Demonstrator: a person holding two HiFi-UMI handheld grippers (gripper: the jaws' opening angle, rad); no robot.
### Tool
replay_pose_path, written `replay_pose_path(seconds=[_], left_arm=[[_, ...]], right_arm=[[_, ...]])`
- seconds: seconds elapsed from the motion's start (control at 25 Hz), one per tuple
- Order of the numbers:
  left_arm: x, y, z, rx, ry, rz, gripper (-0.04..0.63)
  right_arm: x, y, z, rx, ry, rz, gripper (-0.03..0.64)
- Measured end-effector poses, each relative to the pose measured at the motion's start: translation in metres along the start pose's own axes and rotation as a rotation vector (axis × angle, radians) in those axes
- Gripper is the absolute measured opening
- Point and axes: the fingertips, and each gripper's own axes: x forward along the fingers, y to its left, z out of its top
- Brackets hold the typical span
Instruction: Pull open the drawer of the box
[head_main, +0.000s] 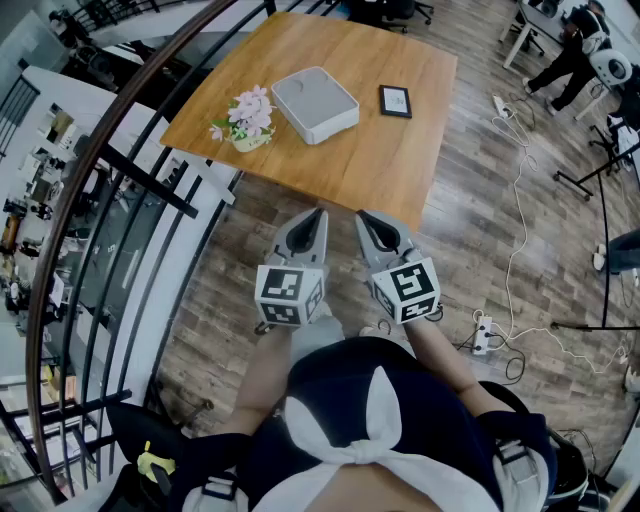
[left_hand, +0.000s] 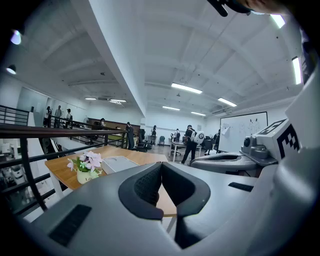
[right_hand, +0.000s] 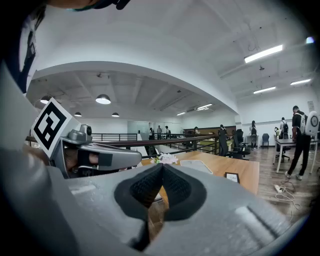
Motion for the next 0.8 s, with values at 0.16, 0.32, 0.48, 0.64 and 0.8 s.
replay_pose_path(seconds=[0.16,0.32,0.48,0.64,0.8], left_arm=[[0.003,0.018,0.002,-0.003,0.005,-0.011,0.018],[0.01,0.029,-0.003,-0.003,0.014,-0.024,0.018],[0.015,0.031,-0.009,0.003,0.024,-0.051,0.018],[0.026,0.034,-0.009,0.008,0.032,-0.067,0.018],[0.041,0.039,-0.012,0.007,0.051,-0.077,0.017]], right_arm=[[0.016,0.003,0.001,0.013,0.002,-0.015,-0.003],[0.026,0.003,-0.004,0.032,0.003,-0.027,-0.003],[0.028,0.0,-0.015,0.09,0.013,-0.046,-0.002],[0.033,-0.011,-0.02,0.128,0.023,-0.061,-0.002],[0.044,-0.025,-0.025,0.157,0.036,-0.075,-0.002]])
